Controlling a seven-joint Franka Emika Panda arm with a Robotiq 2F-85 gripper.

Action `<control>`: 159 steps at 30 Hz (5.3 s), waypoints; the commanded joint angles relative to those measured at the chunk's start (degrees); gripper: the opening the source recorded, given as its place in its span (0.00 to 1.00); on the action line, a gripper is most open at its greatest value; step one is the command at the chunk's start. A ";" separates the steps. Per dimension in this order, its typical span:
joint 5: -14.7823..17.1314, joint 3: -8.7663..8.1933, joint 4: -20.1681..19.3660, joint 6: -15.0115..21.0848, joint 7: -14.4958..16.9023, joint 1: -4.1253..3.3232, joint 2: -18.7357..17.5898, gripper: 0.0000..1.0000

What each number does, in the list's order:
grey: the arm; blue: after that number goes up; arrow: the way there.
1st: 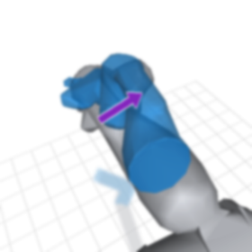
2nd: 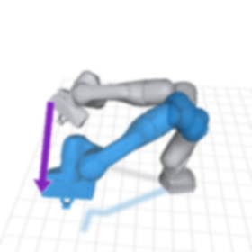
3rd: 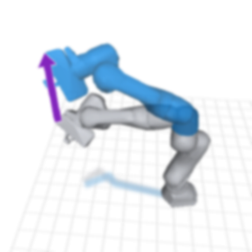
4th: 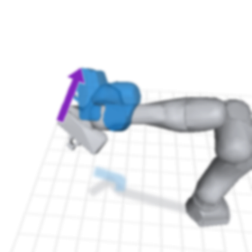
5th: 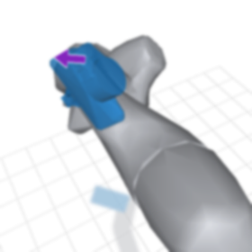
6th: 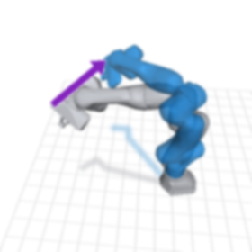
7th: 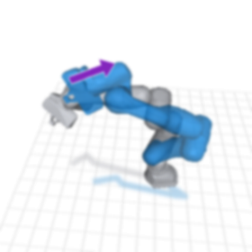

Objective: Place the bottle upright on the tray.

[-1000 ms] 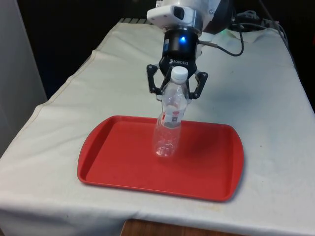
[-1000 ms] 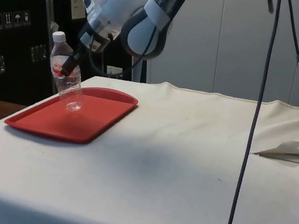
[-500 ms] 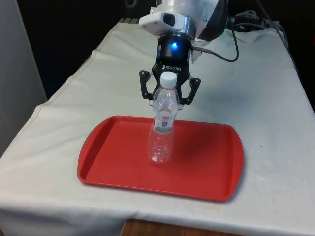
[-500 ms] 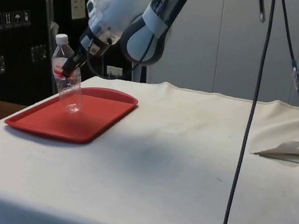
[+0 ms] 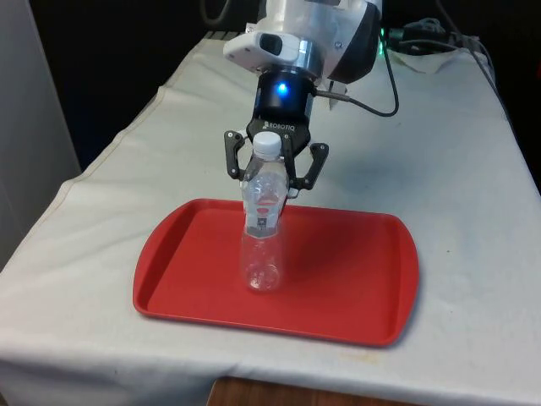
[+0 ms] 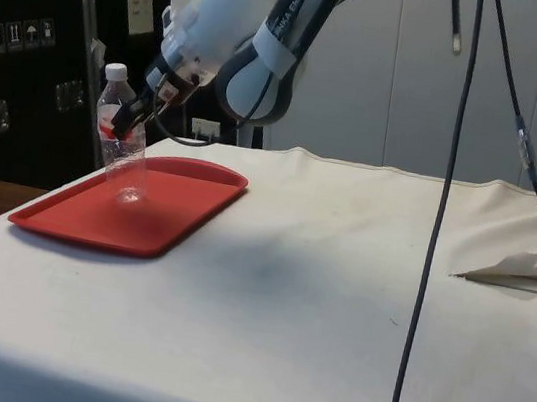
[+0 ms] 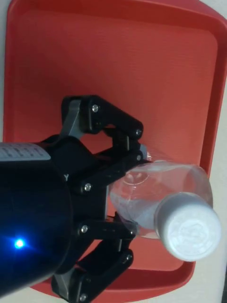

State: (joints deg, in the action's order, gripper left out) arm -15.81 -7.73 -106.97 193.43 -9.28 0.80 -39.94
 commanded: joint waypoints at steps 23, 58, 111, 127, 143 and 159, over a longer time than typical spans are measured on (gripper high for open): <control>0.00 0.23 0.92 1.78 -3.90 0.52 -1.09 0.17; 0.00 -0.34 1.09 1.55 -6.59 0.00 -1.43 0.17; 0.17 -0.69 0.97 -2.01 -7.05 -0.29 2.92 1.00; 0.11 -0.57 1.03 -5.73 -7.05 -0.34 6.76 1.00; 0.17 -0.40 1.38 -11.52 -7.10 -0.46 11.80 1.00; 0.29 -0.29 2.41 -17.25 -7.05 -0.63 15.93 1.00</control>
State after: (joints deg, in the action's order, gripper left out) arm -15.81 -8.25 -104.45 176.41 -16.27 0.11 -24.12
